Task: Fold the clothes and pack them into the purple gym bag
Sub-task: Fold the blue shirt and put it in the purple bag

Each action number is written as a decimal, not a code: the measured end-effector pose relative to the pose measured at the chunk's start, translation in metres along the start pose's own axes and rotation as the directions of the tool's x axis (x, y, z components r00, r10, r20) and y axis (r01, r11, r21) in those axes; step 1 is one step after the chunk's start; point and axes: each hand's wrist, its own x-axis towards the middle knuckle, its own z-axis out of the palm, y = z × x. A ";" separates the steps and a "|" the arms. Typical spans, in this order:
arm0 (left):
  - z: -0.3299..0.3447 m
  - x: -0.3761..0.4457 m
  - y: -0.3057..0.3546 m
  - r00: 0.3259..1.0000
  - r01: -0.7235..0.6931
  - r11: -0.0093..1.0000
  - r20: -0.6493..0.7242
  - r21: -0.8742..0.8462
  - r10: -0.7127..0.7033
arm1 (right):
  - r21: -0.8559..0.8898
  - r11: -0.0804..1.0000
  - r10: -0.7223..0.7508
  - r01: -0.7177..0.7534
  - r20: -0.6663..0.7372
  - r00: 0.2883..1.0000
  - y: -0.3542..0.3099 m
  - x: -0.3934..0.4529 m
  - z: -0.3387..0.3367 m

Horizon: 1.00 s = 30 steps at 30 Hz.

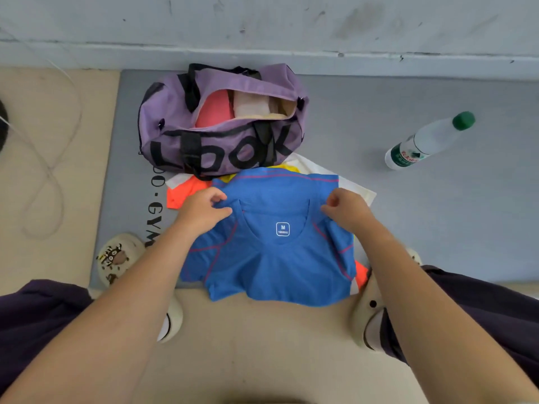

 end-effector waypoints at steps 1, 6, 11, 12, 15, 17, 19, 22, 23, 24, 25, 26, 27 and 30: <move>0.005 0.004 0.000 0.999 -0.029 1.000 0.018 -0.007 0.029 | 0.036 0.999 -0.019 0.019 -0.010 1.000 -0.002 0.004 0.004; 0.014 0.015 -0.006 0.999 0.021 1.000 0.041 0.016 -0.021 | 0.080 0.995 -0.067 0.066 0.011 0.998 -0.004 0.016 0.018; 0.012 0.012 -0.007 0.995 -0.005 0.999 0.101 -0.041 0.009 | -0.194 0.981 0.017 0.005 0.112 0.994 0.004 0.023 0.017; 0.010 0.012 -0.007 0.993 -0.002 0.995 0.115 -0.097 0.013 | -0.171 0.985 0.015 0.008 0.134 0.991 0.007 0.023 0.015; -0.002 0.013 -0.008 0.997 0.015 0.963 0.078 -0.271 0.006 | 0.224 0.975 -0.036 0.006 0.129 0.991 0.014 0.024 0.006; -0.010 0.018 -0.005 1.000 -0.008 0.926 -0.027 -0.377 -0.002 | 0.520 0.854 -0.043 0.009 0.054 0.998 0.010 0.024 -0.004; -0.014 0.025 0.001 0.993 -0.041 0.914 -0.117 -0.405 -0.007 | 0.596 0.803 -0.013 0.013 -0.003 1.000 0.003 0.030 -0.009; -0.011 0.036 0.006 0.998 -0.018 0.958 -0.069 -0.285 -0.002 | 0.365 0.931 -0.011 -0.008 0.049 0.999 -0.001 0.042 -0.009; -0.009 0.040 0.006 0.999 -0.004 0.978 -0.033 -0.209 -0.003 | 0.246 0.969 -0.008 -0.016 0.099 0.995 0.001 0.046 -0.007; -0.008 0.043 0.007 1.000 0.001 0.989 -0.017 -0.146 -0.004 | 0.155 0.988 0.002 -0.023 0.130 0.991 0.002 0.050 -0.006; -0.009 0.046 0.008 1.000 0.000 0.993 -0.030 -0.116 -0.003 | 0.120 0.993 0.006 -0.021 0.127 0.992 0.003 0.055 -0.006; -0.011 0.049 0.009 0.998 -0.003 0.993 -0.064 -0.116 -0.005 | 0.132 0.991 -0.003 -0.009 0.093 0.996 0.003 0.058 -0.007; -0.013 0.051 0.011 0.993 -0.007 0.992 -0.116 -0.126 -0.008 | 0.174 0.985 -0.015 0.009 0.034 0.999 0.002 0.061 -0.008; -0.018 0.054 0.018 0.968 -0.033 0.988 -0.250 -0.153 -0.007 | 0.283 0.957 -0.040 0.070 -0.112 0.993 -0.005 0.067 -0.012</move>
